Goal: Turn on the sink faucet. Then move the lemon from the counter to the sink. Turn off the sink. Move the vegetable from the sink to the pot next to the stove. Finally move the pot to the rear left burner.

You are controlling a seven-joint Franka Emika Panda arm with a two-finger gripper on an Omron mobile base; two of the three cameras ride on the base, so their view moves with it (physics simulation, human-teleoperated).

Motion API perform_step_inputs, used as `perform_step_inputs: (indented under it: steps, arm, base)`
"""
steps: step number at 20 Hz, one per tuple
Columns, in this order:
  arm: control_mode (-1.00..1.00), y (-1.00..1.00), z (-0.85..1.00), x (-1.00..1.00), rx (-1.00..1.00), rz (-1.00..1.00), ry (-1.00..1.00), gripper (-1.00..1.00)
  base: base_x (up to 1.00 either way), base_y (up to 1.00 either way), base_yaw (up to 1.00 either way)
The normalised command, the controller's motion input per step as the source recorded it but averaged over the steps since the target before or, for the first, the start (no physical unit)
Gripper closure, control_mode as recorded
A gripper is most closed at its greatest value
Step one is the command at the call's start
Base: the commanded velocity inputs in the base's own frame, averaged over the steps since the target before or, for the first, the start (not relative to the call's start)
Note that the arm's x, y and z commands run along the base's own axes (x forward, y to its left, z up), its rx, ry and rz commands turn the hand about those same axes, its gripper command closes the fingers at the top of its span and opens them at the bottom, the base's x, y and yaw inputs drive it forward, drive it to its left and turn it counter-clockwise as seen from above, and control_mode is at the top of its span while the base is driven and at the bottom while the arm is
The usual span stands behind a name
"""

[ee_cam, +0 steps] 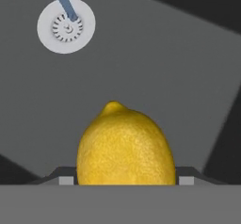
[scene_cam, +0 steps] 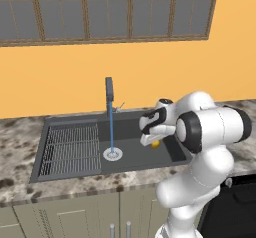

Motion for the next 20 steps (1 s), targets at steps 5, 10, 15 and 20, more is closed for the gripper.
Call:
perform_step_inputs:
  steps: [5,10,15,20]
  arm:
    - [-1.0,0.21,-0.31,0.32,0.0,0.01,0.01,1.0]
    - [-1.0,0.17,-0.34,0.3,0.0,0.0,0.0,1.0]
    - [-1.0,0.06,-0.34,0.32,0.0,0.0,0.0,1.0]
    - [-1.0,0.02,-0.36,0.31,0.0,0.0,0.0,1.0]
  base:
    - [0.0,0.0,0.0]
    - [0.0,0.0,0.0]
    - [0.0,0.0,0.0]
    - [0.0,0.0,0.0]
